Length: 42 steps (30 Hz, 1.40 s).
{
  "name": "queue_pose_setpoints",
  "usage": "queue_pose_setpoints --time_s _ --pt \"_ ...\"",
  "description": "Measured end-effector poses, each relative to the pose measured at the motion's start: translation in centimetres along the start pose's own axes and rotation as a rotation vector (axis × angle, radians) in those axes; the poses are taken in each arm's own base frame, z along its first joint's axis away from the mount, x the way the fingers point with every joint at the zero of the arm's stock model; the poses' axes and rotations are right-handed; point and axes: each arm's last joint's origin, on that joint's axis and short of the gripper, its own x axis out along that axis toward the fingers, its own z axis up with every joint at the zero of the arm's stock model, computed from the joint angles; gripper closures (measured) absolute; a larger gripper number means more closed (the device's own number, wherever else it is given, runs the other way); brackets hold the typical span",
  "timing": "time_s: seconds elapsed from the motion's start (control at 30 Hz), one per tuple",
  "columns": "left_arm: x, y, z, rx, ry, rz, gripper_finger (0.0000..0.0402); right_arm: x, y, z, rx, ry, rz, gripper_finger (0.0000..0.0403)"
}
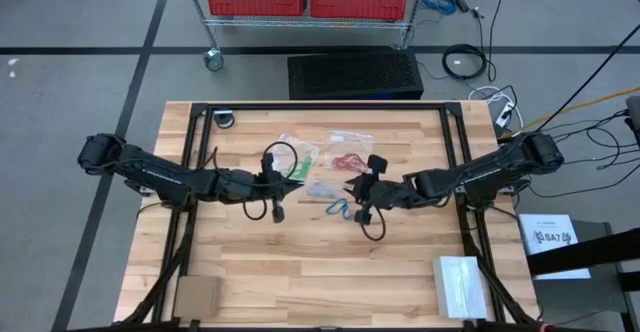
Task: Sort rubber bands
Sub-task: Adjust the bottom transparent zip bag
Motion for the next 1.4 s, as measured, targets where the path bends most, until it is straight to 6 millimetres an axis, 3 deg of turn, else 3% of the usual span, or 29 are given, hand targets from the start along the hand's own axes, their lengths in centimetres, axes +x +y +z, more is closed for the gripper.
queue_pose_setpoints --time_s 0.1,0.67,1.1,1.23,1.4 --pt "0.0 0.0 0.0 -0.001 0.0 0.001 0.0401 0.1 0.2 0.4 0.005 -0.043 0.008 0.0388" --pt "0.8 -0.3 -0.1 0.017 -0.038 -0.02 0.0401 0.5 -0.4 1.7 0.04 -0.153 0.053 0.0395" --pt "0.9 -0.1 0.3 0.047 -0.051 -0.006 0.0401 1.0 -1.2 1.7 -0.003 -0.14 0.039 0.0394" --pt "1.0 0.0 0.0 0.076 -0.024 0.002 0.0401 0.9 -1.0 1.6 -0.007 -0.138 0.043 0.0374" --pt "1.1 0.3 0.1 0.067 -0.035 0.017 0.0401 0.5 -0.2 1.3 -0.033 -0.114 0.066 0.0306"
